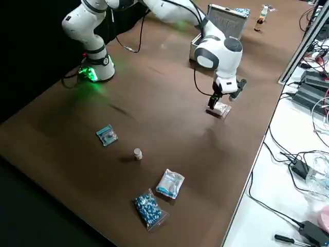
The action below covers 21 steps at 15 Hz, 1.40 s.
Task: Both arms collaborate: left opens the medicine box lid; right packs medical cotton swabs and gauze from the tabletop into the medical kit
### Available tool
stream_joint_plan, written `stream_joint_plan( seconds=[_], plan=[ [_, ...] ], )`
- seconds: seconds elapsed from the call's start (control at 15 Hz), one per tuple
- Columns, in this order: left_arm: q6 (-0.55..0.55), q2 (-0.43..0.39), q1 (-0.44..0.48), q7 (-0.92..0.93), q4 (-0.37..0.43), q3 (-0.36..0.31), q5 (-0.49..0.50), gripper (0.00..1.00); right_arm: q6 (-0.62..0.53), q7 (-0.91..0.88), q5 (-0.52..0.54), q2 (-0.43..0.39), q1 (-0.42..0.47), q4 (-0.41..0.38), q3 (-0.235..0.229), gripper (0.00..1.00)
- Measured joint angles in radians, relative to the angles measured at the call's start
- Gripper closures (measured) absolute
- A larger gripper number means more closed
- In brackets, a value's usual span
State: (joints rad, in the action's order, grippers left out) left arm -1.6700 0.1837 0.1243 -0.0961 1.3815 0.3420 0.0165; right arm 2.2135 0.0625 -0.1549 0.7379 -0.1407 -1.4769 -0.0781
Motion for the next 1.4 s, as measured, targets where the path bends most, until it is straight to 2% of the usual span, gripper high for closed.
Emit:
stream_joint_plan(
  seconds=[0.27, 0.6, 0.93, 1.0, 1.13, 1.27, 1.4],
  plan=[
    [0.000, 0.000, -0.003, 0.002, 0.000, 0.001, 0.000, 0.00, 0.025, 0.001, 0.000, 0.033, -0.030, -0.009, 0.003, 0.02],
    [-0.001, 0.000, 0.000, 0.002, 0.000, -0.001, 0.000, 0.00, 0.112, 0.002, 0.000, 0.084, -0.049, -0.013, 0.003, 0.02],
    [-0.002, 0.000, 0.008, 0.002, 0.000, -0.008, 0.000, 0.00, 0.121, 0.001, 0.000, 0.090, -0.048, -0.011, 0.001, 0.06],
    [-0.002, 0.000, 0.008, 0.002, 0.000, -0.009, 0.000, 0.00, 0.121, 0.001, 0.000, 0.090, -0.048, -0.012, 0.001, 0.12],
    [-0.002, 0.000, 0.008, 0.002, 0.000, -0.009, 0.000, 0.00, 0.121, 0.000, 0.000, 0.090, -0.049, -0.012, 0.001, 0.16],
    [-0.002, 0.002, 0.008, 0.002, 0.000, -0.009, 0.000, 0.00, 0.121, 0.000, 0.001, 0.089, -0.049, -0.011, 0.001, 0.35],
    [-0.011, 0.008, 0.011, 0.002, 0.000, -0.013, 0.000, 0.00, 0.119, 0.000, 0.002, 0.087, -0.049, -0.009, 0.001, 0.44]
  ],
)
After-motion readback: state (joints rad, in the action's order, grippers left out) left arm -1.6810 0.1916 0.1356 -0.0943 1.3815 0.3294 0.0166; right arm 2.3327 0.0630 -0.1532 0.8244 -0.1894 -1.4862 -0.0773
